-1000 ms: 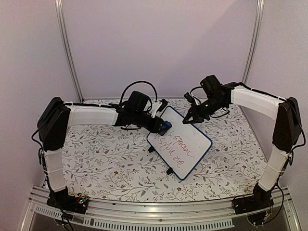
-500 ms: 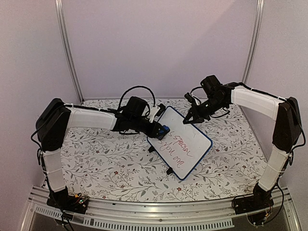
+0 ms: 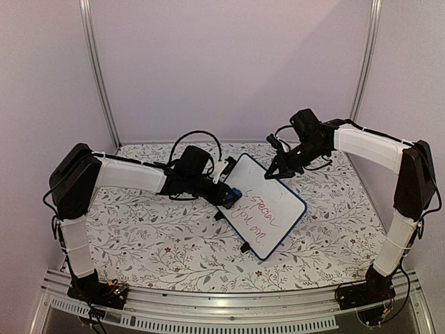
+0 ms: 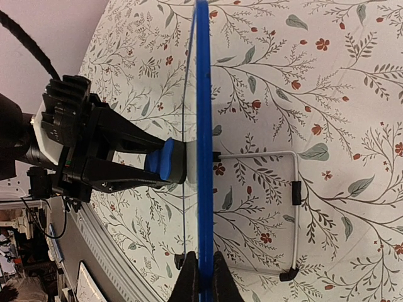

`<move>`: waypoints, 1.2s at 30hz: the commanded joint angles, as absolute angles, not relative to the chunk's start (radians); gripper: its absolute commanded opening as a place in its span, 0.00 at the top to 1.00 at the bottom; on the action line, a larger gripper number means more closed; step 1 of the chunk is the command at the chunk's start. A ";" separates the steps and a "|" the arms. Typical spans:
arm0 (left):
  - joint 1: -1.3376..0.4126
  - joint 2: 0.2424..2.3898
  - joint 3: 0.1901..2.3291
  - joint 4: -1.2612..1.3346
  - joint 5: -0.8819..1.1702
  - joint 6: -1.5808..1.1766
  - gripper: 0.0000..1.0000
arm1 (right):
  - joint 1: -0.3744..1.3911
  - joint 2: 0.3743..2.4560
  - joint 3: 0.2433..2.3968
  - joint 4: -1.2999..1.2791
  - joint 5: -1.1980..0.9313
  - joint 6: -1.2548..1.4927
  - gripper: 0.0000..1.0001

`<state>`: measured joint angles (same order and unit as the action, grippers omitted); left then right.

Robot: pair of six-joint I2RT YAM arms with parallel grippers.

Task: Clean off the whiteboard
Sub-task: Erase the whiteboard from the whiteboard stand.

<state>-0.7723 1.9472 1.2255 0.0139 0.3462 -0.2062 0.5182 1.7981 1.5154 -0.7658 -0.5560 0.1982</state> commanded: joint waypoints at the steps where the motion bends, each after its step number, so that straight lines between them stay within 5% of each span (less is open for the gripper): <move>1: -0.800 1.980 1.213 -0.083 0.316 -0.204 1.00 | 0.546 1.813 1.486 -0.838 -0.546 0.154 1.00; 19: -0.837 1.959 1.469 -0.162 0.295 -0.134 1.00 | 0.546 1.815 1.488 -0.839 -0.545 0.154 1.00; 36: -0.864 2.009 1.363 -0.151 0.264 -0.153 1.00 | 0.546 1.815 1.488 -0.838 -0.546 0.154 1.00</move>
